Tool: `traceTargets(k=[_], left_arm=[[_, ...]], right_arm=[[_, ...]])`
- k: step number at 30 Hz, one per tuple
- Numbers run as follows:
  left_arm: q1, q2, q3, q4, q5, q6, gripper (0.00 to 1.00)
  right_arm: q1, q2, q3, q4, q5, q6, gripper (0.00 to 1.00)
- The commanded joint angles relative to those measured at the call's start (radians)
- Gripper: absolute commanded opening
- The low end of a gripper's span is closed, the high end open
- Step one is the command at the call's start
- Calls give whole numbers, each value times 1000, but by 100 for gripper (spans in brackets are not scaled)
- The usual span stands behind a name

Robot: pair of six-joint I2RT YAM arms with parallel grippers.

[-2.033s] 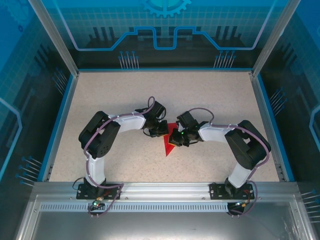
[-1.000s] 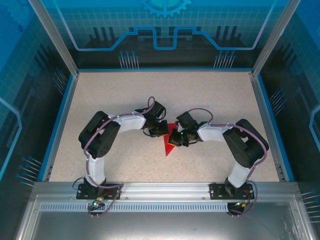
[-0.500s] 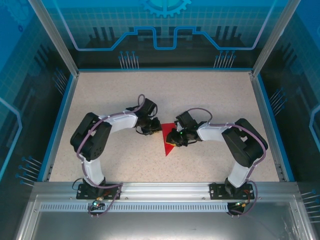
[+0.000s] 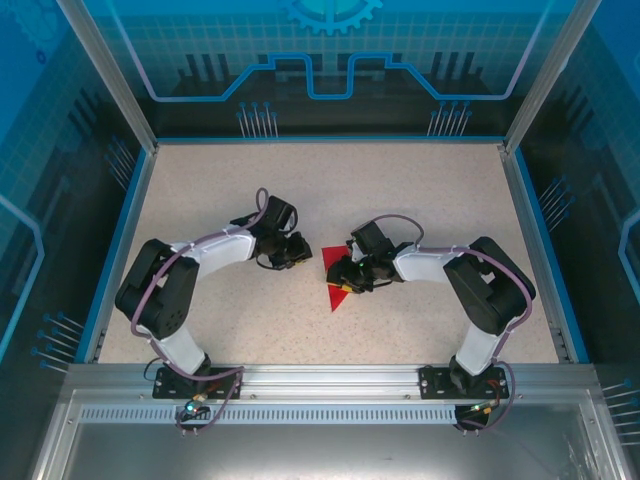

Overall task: Fold a paper plane with a square sheet of paper (pick it up from the middle)
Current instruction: Third fold the triangle at the center of the table.

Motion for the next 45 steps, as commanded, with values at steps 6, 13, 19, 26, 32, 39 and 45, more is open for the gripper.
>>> traceTargets(k=[6,13,19,26,32,39,45], left_arm=[[-66,-13,-32,82,93,-33,12],[-104,-11,-72,144,120,-71,9],[-135,11,-85,174,135,-83,6],[-160,61,-69,180,131,-89,1],[-166,96,-47,155,105,-82,0],[-169,123,-34,113,59,-67,0],[-180,147,-20,55,8,-38,0]], right_arm=[[12,35,-25,-60,57,-7,32],[12,34,-28,-67,60,-9,19],[12,35,-27,-75,64,-16,8],[12,41,-28,-81,64,-18,3],[12,38,-31,-82,64,-16,2],[11,30,-31,-77,59,-17,1],[-2,-18,-37,-18,19,-66,1]])
